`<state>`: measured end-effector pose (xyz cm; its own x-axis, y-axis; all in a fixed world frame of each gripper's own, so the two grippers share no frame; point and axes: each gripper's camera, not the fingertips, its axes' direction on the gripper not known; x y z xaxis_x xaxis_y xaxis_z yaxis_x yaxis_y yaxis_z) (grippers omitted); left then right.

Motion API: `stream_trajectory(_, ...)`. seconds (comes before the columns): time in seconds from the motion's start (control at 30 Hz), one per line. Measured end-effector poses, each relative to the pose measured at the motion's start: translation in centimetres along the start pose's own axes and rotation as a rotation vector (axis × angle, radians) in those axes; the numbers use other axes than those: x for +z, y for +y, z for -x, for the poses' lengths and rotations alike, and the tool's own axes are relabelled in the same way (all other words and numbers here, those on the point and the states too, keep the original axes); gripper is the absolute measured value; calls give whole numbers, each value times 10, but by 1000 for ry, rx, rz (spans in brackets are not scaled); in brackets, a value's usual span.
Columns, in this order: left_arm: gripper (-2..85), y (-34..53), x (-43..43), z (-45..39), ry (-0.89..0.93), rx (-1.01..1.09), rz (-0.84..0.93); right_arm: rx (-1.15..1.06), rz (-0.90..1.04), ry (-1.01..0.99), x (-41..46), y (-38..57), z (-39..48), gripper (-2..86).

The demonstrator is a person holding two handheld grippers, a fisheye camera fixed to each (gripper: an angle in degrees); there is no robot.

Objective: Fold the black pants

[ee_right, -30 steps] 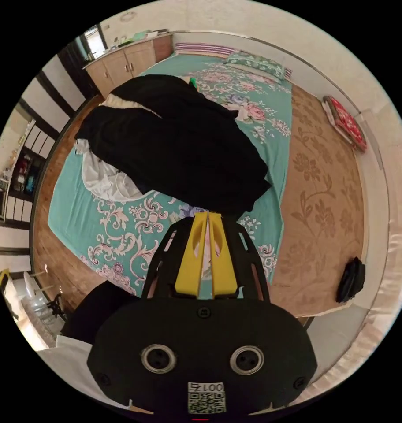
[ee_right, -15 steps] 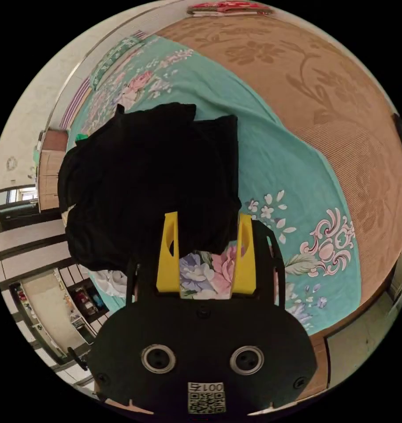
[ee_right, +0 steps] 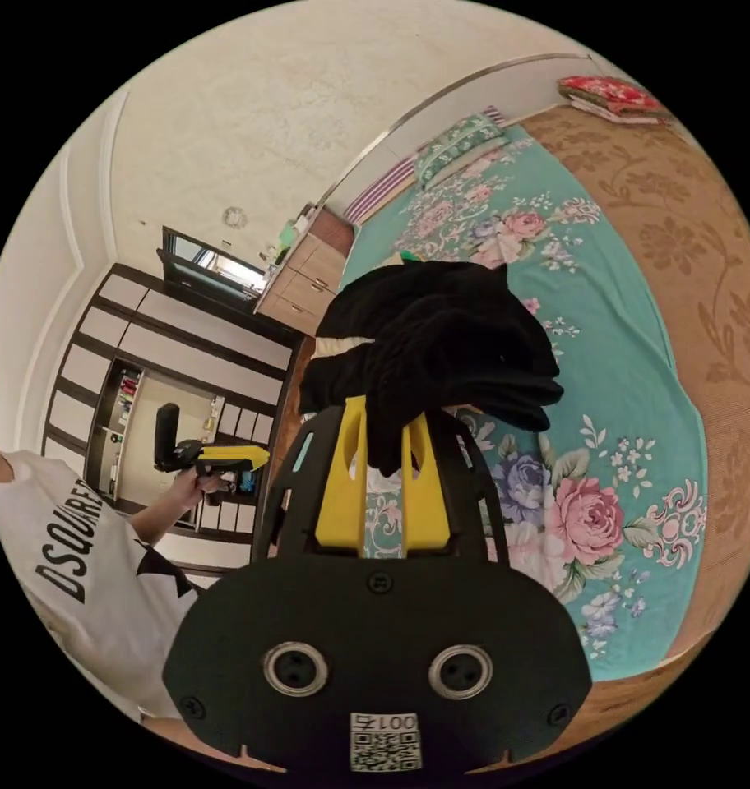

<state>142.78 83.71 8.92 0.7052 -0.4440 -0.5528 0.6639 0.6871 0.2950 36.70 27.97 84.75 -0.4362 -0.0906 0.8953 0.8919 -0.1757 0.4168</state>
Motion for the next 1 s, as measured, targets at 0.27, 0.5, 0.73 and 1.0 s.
stream_trajectory(0.27,144,-64,-106,-160,-327,529,-297,-167,-30,17,-7,-2,135,19)
stream_trajectory(0.5,61,-71,-109,-187,-556,619,-378,-337,-31,134,6,-12,179,6)
stream_trajectory(0.73,37,-142,-2,-113,-285,392,27,-299,-93,84,28,-37,152,5)
stream_trajectory(1.0,73,-160,69,-123,-435,580,12,-184,154,683,128,5,71,7)
